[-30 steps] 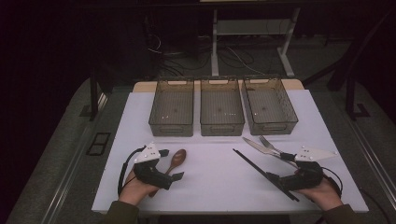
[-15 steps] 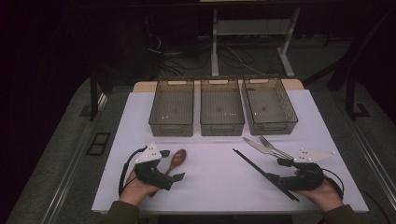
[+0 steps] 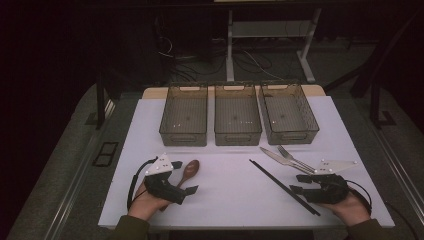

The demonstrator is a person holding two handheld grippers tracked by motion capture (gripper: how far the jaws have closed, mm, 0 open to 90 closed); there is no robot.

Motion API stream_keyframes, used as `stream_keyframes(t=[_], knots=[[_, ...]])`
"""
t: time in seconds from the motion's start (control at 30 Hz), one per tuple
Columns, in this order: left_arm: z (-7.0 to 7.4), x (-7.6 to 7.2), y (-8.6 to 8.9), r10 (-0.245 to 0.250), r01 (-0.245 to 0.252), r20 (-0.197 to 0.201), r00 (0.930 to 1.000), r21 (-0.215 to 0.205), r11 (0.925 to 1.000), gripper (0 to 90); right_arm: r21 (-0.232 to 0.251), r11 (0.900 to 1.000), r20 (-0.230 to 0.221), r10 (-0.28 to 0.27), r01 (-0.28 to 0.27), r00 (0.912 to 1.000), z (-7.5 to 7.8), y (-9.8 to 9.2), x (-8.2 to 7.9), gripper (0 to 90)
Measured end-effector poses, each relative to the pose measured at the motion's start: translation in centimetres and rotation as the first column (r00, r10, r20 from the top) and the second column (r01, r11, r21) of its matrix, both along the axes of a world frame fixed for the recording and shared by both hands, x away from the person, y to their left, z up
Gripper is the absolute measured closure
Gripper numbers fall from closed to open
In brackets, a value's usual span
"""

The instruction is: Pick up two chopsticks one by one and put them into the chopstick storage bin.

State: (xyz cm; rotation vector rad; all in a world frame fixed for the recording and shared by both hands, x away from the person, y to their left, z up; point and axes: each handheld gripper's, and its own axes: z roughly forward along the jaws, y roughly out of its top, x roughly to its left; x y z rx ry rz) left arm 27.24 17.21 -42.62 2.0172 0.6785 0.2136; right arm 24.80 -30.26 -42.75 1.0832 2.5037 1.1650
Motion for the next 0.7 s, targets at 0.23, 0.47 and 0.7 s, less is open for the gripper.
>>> stream_keyframes(t=[0.23,0.47,0.7], knots=[[-0.02,-0.01,0.01,-0.001,0.001,-0.001,1.0000,0.000,1.0000,0.0,-0.054,0.998,-0.028,0.013,-0.015,0.9995,-0.20,0.08,-0.09,61.5],[-0.06,-0.02,-0.03,0.000,0.000,-0.001,1.0000,0.001,1.0000,0.0,-0.085,0.995,-0.060,0.037,-0.042,0.9975,-0.42,0.28,-0.19,70.1],[-0.05,-0.06,-0.02,-0.002,0.002,0.001,1.0000,-0.002,1.0000,0.0,-0.120,0.991,-0.079,0.047,-0.056,0.9957,-0.63,0.44,-0.31,74.2]])
